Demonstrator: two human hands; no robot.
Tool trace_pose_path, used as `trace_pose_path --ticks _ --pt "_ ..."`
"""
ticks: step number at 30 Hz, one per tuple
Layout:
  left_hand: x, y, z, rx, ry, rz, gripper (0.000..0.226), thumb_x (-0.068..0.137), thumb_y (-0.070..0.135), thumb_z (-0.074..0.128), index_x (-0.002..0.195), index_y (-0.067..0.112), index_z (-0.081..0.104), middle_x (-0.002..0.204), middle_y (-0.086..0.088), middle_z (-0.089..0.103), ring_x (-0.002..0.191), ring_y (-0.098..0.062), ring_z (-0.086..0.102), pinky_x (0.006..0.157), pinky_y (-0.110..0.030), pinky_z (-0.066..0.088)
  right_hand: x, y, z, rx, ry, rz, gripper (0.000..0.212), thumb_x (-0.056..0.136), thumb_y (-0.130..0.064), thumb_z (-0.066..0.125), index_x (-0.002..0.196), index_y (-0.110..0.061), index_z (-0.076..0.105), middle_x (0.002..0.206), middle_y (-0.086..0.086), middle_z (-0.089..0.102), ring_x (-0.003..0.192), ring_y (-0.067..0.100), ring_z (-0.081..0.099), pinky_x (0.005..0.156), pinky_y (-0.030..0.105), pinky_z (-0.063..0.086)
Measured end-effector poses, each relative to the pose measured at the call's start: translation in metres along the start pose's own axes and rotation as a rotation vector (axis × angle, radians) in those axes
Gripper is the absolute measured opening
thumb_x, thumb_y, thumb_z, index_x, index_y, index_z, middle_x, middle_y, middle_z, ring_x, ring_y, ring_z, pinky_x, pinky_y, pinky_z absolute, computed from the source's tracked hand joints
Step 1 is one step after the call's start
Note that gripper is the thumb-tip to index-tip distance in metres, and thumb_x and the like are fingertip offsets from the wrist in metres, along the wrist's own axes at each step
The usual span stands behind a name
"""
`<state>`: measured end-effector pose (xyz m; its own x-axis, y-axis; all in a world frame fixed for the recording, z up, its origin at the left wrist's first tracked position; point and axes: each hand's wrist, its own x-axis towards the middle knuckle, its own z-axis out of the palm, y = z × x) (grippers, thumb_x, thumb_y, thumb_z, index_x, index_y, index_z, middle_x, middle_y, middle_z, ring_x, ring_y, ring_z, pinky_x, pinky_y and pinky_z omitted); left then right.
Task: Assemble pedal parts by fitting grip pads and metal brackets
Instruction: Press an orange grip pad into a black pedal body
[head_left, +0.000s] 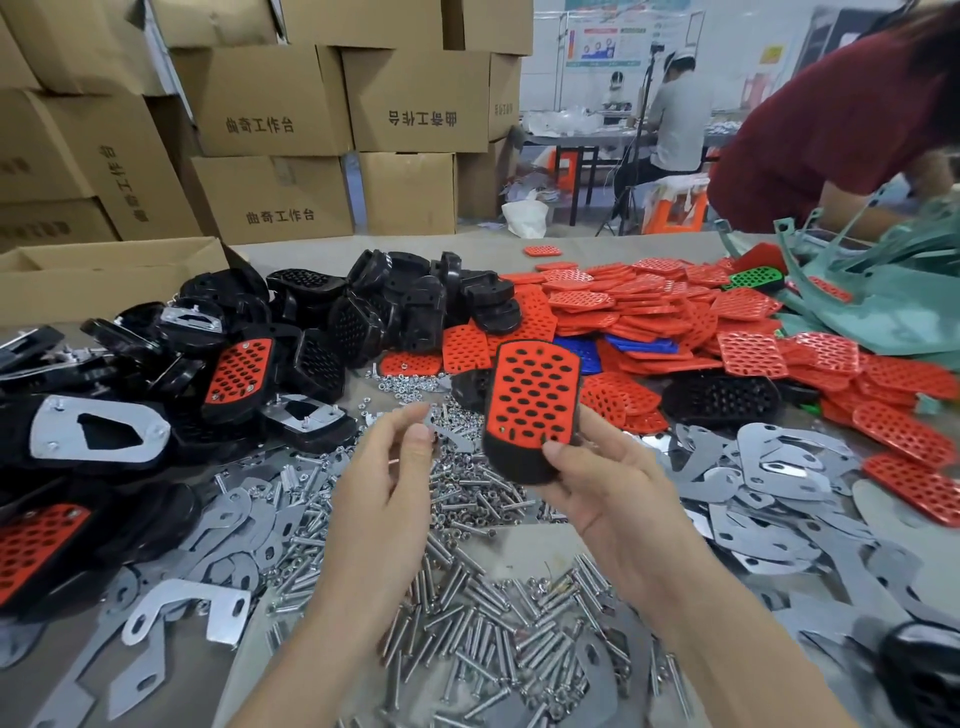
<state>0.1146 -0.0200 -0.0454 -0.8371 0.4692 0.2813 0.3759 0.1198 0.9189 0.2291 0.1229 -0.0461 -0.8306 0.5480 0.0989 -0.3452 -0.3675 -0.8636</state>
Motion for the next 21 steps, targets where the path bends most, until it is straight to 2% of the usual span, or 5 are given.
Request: trace_pose_path --ticks 5,8,11,15,21 --pt "0.011 -0.004 -0.001 0.442 -0.181 0.061 0.029 0.104 0.033 0.047 0.132 0.032 0.056 0.12 0.022 0.059 0.103 0.0 0.056 0.099 -0.029 0.05 0.0 -0.009 -0.008 0.028 0.104 -0.074 0.038 0.102 0.012 0.041 0.121 -0.006 0.069 0.117 0.01 0.078 0.106 0.021 0.076 0.081 0.026 0.061" --pt "0.02 -0.008 0.002 0.726 -0.371 0.096 0.034 0.104 0.04 0.042 0.134 0.031 0.055 0.12 0.021 0.053 0.112 -0.002 0.048 0.107 -0.028 0.042 0.002 -0.009 -0.01 0.032 0.133 -0.073 0.037 0.102 0.01 0.044 0.119 -0.008 0.071 0.116 0.011 0.078 0.106 0.021 0.076 0.081 0.024 0.06" --pt "0.03 -0.008 0.008 0.955 -0.449 0.142 0.038 0.106 0.045 0.035 0.137 0.03 0.051 0.121 0.012 0.052 0.11 -0.009 0.044 0.106 -0.032 0.039 0.003 -0.007 -0.009 0.013 0.144 -0.06 0.038 0.102 0.009 0.047 0.116 -0.012 0.075 0.117 0.011 0.077 0.109 0.022 0.075 0.082 0.024 0.06" --pt "0.038 -0.004 0.022 1.055 -0.485 0.153 0.044 0.108 0.043 0.033 0.147 0.026 0.042 0.134 0.002 0.05 0.122 -0.017 0.045 0.107 -0.036 0.037 0.004 -0.006 -0.006 -0.01 0.153 -0.039 0.053 0.101 0.01 0.045 0.102 -0.028 0.083 0.113 0.009 0.079 0.104 0.02 0.076 0.082 0.024 0.06" --pt "0.034 -0.01 0.028 0.999 -0.478 0.239 0.027 0.106 0.027 0.048 0.131 0.025 0.054 0.122 0.007 0.055 0.108 -0.011 0.046 0.1 -0.027 0.041 0.006 -0.005 -0.012 0.022 0.21 0.041 0.047 0.096 0.012 0.044 0.096 -0.014 0.083 0.109 0.015 0.078 0.098 0.023 0.075 0.081 0.034 0.064"
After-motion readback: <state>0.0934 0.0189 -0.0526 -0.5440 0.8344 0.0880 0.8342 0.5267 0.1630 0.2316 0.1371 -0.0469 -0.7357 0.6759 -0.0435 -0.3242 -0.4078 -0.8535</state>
